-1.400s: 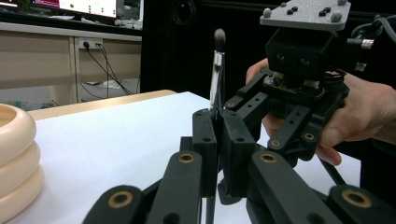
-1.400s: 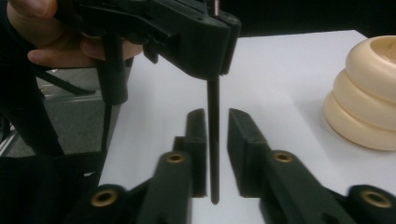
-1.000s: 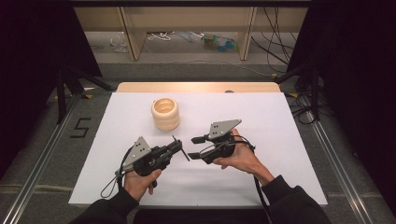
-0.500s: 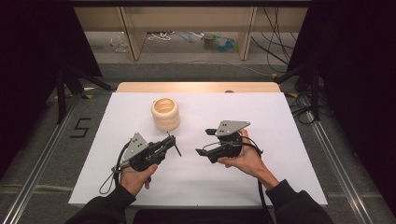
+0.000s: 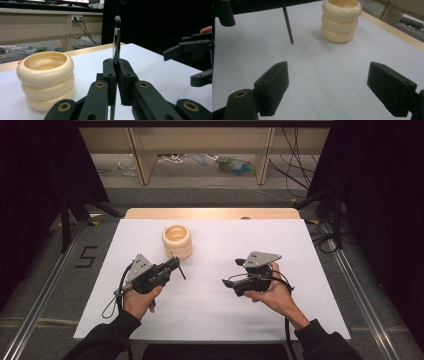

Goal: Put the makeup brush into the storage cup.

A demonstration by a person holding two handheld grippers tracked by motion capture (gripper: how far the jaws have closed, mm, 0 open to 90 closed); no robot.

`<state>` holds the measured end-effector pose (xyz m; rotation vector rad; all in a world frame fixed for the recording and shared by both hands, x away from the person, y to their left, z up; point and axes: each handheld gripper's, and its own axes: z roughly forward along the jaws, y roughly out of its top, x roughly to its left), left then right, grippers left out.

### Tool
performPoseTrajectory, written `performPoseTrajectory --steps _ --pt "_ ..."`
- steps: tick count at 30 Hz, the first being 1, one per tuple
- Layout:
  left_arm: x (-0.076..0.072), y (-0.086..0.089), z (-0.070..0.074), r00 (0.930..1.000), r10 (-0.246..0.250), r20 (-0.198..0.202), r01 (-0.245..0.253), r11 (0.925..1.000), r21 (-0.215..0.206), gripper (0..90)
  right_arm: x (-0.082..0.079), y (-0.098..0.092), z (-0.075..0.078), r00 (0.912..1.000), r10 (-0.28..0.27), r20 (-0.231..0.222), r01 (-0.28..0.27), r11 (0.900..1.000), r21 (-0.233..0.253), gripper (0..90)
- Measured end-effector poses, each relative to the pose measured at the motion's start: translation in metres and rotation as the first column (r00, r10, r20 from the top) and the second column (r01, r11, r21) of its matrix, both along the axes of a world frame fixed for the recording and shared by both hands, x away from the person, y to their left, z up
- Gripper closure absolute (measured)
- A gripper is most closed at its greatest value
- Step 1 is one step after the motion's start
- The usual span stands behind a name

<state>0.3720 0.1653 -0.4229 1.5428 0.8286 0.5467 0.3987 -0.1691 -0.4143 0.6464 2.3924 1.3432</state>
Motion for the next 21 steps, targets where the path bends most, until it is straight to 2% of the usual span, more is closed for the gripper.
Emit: performPoseTrajectory --steps 2,6,13,17,21 --pt "0.004 0.002 0.002 0.9999 0.013 0.001 -0.013 0.9999 -0.001 85.3 -0.001 -0.003 0.0 0.9999 -0.003 -0.017 0.003 1.0 0.0 17.5" --pt "0.008 0.006 0.003 0.9997 0.023 0.0 -0.023 0.9997 -0.001 85.3 -0.006 -0.007 -0.001 0.9998 -0.014 -0.013 0.015 1.0 0.013 16.6" --pt "0.017 0.012 0.007 0.9991 0.04 -0.012 -0.04 0.9992 0.001 85.3 -0.013 -0.011 -0.005 0.9993 -0.014 -0.035 0.015 1.0 0.012 16.6" --pt "0.021 0.014 0.011 0.9989 0.046 -0.008 -0.046 0.9989 0.0 85.3 -0.015 -0.012 -0.006 0.9996 -0.022 -0.02 0.023 1.0 0.012 16.9" --pt "0.026 0.016 0.017 0.9983 0.057 -0.011 -0.057 0.9984 -0.007 85.4 -0.017 -0.015 -0.008 0.9991 -0.019 -0.038 0.019 1.0 0.005 17.0"
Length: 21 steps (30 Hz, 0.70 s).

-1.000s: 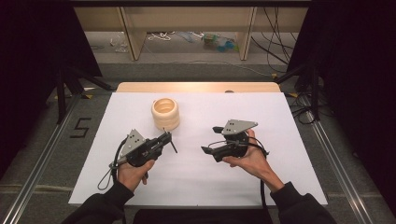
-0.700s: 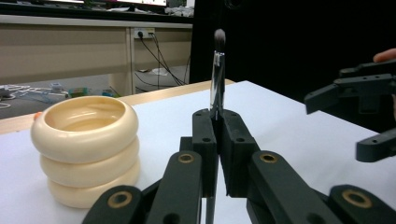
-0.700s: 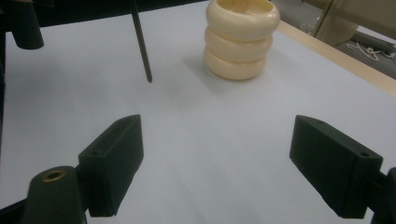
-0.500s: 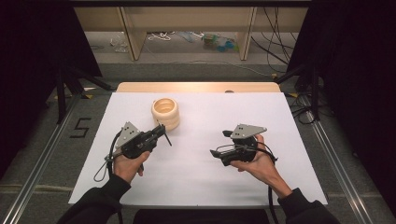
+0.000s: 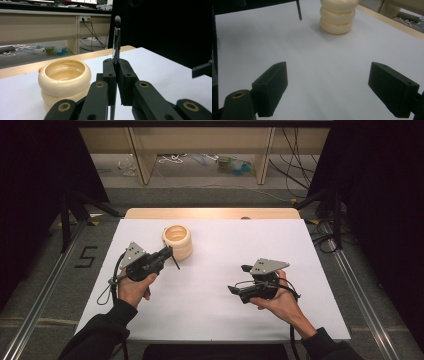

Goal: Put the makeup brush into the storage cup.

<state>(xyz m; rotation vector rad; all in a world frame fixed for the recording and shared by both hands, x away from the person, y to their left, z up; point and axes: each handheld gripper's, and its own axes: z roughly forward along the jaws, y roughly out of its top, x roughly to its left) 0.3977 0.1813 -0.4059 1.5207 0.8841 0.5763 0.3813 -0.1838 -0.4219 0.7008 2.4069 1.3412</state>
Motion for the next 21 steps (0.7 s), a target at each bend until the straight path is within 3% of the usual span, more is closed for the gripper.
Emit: performPoseTrajectory --steps 10,21 --pt "0.016 0.01 0.011 0.999 0.044 -0.008 -0.044 0.999 0.007 85.3 -0.001 -0.003 -0.004 0.9999 0.006 -0.014 -0.006 1.0 -0.005 17.9" --pt "0.034 0.014 0.04 0.9975 0.069 0.01 -0.069 0.9976 0.001 85.3 0.0 -0.003 -0.005 1.0 0.008 -0.005 -0.008 1.0 -0.011 18.4"
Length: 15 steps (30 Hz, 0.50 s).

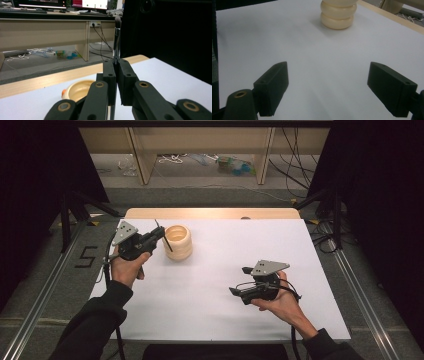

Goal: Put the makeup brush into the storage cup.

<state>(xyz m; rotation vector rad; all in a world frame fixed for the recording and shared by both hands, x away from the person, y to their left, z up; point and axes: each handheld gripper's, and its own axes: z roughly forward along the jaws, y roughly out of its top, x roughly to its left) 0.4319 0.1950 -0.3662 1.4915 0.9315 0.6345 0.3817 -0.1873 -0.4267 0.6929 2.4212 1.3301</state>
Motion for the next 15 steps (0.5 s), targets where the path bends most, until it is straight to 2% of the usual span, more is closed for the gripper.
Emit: performPoseTrajectory --steps 4,8,15 --pt "0.009 -0.003 0.009 0.9999 0.004 0.012 -0.004 0.9999 0.009 85.3 0.0 0.001 -0.002 0.9999 -0.007 0.008 0.007 1.0 0.003 18.6" --pt "0.019 -0.006 0.016 0.9997 0.015 0.017 -0.015 0.9998 0.015 85.3 0.0 0.0 -0.001 1.0 -0.002 -0.009 0.002 1.0 -0.002 18.7" --pt "0.034 -0.016 0.02 0.9995 0.026 0.017 -0.027 0.9991 0.032 85.3 0.0 -0.001 -0.002 0.9999 -0.001 -0.01 0.001 1.0 0.0 19.0"
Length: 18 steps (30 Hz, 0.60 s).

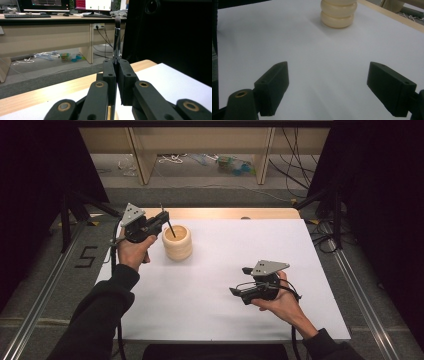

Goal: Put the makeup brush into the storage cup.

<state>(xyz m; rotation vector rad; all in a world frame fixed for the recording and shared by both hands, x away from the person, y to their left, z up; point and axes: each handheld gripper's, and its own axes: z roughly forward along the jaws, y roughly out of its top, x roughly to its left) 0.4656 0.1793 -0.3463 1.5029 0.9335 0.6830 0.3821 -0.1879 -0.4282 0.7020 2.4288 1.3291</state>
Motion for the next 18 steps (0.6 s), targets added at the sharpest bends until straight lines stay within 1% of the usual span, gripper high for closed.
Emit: performPoseTrajectory --steps 2,5,10,11,12,13,15,16,18 --pt "0.005 -0.002 0.0 1.0 0.007 -0.002 -0.007 0.9999 0.009 85.3 0.0 0.0 0.0 1.0 0.001 0.0 -0.001 1.0 -0.001 19.1" --pt "0.013 -0.004 -0.002 0.9998 0.019 -0.008 -0.019 0.9998 0.01 85.3 0.0 0.0 0.0 1.0 0.007 0.0 -0.007 1.0 -0.005 19.1" --pt "0.024 -0.005 -0.01 0.9989 0.044 -0.018 -0.043 0.999 0.015 85.3 0.001 -0.001 -0.001 1.0 0.004 0.005 -0.004 1.0 -0.002 19.2" --pt "0.026 -0.005 -0.012 0.9986 0.048 -0.021 -0.047 0.9988 0.011 85.3 0.001 -0.001 -0.001 1.0 0.007 0.001 -0.007 1.0 -0.005 19.2" --pt "0.027 -0.005 -0.014 0.9985 0.05 -0.022 -0.049 0.9986 0.017 85.3 0.001 0.0 -0.002 0.9999 -0.001 0.01 0.001 1.0 0.004 19.2" --pt "0.028 -0.006 -0.015 0.9983 0.054 -0.022 -0.053 0.9983 0.023 85.3 0.001 -0.001 -0.001 1.0 0.005 0.003 -0.005 1.0 -0.002 19.2" --pt "0.031 -0.007 -0.019 0.9977 0.059 -0.033 -0.059 0.9982 0.01 85.3 0.001 -0.001 -0.001 1.0 0.007 0.0 -0.007 1.0 -0.005 19.2" --pt "0.032 -0.007 -0.02 0.9975 0.062 -0.033 -0.061 0.9978 0.026 85.3 0.001 -0.001 -0.001 1.0 0.007 -0.001 -0.007 1.0 -0.004 19.2" --pt "0.034 -0.007 -0.024 0.9971 0.066 -0.037 -0.066 0.9976 0.024 85.3 0.001 -0.001 -0.001 1.0 0.006 -0.001 -0.006 1.0 -0.005 19.1"
